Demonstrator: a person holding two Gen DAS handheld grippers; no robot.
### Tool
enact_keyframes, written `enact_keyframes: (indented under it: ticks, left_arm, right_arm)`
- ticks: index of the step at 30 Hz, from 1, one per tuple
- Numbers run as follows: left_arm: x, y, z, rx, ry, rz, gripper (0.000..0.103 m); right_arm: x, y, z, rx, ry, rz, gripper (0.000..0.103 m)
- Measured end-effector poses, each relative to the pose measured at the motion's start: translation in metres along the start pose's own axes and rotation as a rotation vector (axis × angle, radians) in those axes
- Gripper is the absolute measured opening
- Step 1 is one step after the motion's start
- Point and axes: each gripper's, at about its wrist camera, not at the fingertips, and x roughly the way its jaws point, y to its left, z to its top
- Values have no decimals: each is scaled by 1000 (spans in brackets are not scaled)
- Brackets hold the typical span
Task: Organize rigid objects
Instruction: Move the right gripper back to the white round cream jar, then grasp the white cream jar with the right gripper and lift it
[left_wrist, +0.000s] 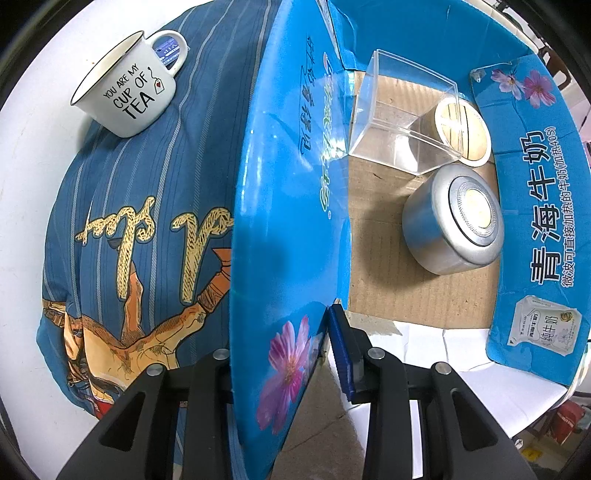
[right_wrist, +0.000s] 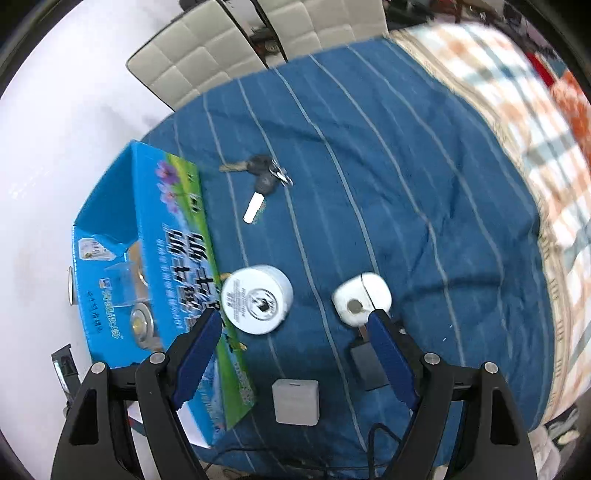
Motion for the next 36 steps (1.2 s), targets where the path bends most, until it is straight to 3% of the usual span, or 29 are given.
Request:
enact_keyframes:
  ticks: [3,4,7,12,17,18,21,24,28,31,33,36]
  left_arm:
    - [0,0,0,-1,2,2,31]
    - [0,0,0,-1,3,3,31]
    - [1,0,2,-5,7,2,31]
    - [1,1,2,-10,6,3,31]
    - [1,1,2,-12,6,3,31]
    - [1,1,2,-13,5,3,31]
    - [1,1,1,-12,4,4,32]
    - [1,1,1,-13,4,4,31]
    - [1,1,1,-11,3,2,31]
    - [0,1,0,-10,2,3,31]
    - [0,0,0,-11,2,3,31]
    - [0,0,0,-11,4,3,32]
  right_arm:
    - [25,-4,-2,45,58,94,84]
    - [39,-7,-2,94,95,162,84]
    - [67,-11,-2,206,157,260,84]
    - [104,-1,3,331,226,314,85]
    - [126,16,11,331,231,186,84]
    - [131,17,11,336,231,159,79]
    - [132,16,12,336,227,143,76]
    - [124,27,19,188,218,32,75]
    - [117,53,28,-120,248,-120,76]
    - [112,69,32,-206,229,-156,77]
    - [113,75,33,-218,221,-165,86]
    - [118,80,29,-211,211,-167,86]
